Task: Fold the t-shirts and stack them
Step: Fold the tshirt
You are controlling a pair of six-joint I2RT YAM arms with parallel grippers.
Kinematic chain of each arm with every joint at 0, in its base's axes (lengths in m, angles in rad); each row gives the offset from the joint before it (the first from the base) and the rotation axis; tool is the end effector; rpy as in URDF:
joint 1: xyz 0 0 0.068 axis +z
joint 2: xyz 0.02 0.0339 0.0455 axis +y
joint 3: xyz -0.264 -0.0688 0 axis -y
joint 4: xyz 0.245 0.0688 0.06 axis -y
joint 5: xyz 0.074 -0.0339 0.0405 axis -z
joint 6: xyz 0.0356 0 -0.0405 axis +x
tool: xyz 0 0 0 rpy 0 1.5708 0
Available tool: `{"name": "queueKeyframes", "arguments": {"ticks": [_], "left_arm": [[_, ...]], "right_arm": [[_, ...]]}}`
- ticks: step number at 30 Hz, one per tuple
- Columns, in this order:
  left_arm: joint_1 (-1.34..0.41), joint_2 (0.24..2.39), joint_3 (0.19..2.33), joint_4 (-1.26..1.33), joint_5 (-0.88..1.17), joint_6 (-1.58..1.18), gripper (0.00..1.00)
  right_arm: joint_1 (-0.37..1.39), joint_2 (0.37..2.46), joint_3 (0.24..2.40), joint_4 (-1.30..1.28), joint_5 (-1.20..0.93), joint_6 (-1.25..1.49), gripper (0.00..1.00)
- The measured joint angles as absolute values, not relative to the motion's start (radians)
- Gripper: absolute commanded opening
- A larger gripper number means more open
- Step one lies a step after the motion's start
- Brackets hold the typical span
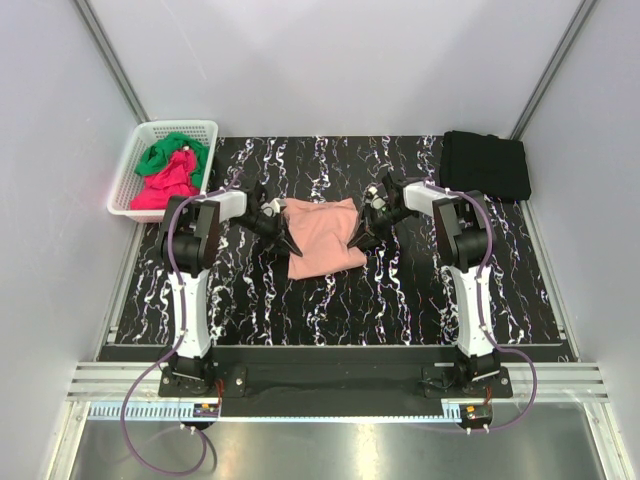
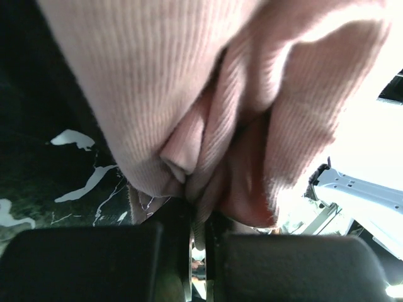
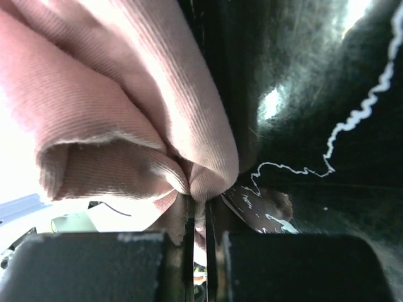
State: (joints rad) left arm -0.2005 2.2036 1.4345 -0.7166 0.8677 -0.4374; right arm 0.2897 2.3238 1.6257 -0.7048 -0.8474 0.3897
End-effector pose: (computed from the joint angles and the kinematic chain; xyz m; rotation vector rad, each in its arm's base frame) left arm 0.3887 -0.1067 0.1024 0.2650 -2.6750 1.2182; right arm 0.4170 0.1521 0.0984 -0.0331 -2.7440 -1.2430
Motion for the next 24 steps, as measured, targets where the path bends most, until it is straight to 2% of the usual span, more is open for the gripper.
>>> {"name": "queueKeyframes", "arguments": {"ticks": [10,11,13,14,15,16,19,24], "left_arm": [[-0.199,2.204,1.434,-0.716,0.868,-0.437,0.0],[-0.199,2.204,1.434,-0.716,0.868,-0.437,0.0],[-0.198,2.204,1.434,-0.716,0.87,-0.437,0.0],[-0.198,2.204,1.434,-0.716,0.871,-0.437,0.0],[-0.198,2.204,1.435,-0.717,0.871,-0.437,0.01],[-0.198,2.204,1.436,-0.717,0.871,-0.437,0.06],[-0.198,2.204,1.438,-0.717,0.87,-0.434,0.11],[-0.198,2.204,1.438,-0.717,0.87,-0.434,0.11]], "right_arm": [[0.293,2.28,1.575,-0.654,-0.805,0.396,0.0],[0.294,2.275,1.568,-0.647,-0.802,0.397,0.21],[0.295,2.27,1.562,-0.634,-0.804,0.401,0.25],[0.295,2.269,1.557,-0.626,-0.806,0.402,0.34],[0.295,2.267,1.551,-0.617,-0.812,0.408,0.38],[0.295,2.261,1.542,-0.606,-0.822,0.413,0.45],[0.295,2.243,1.52,-0.571,-0.838,0.416,0.45],[0.295,2.236,1.496,-0.531,-0.863,0.423,0.48]]}}
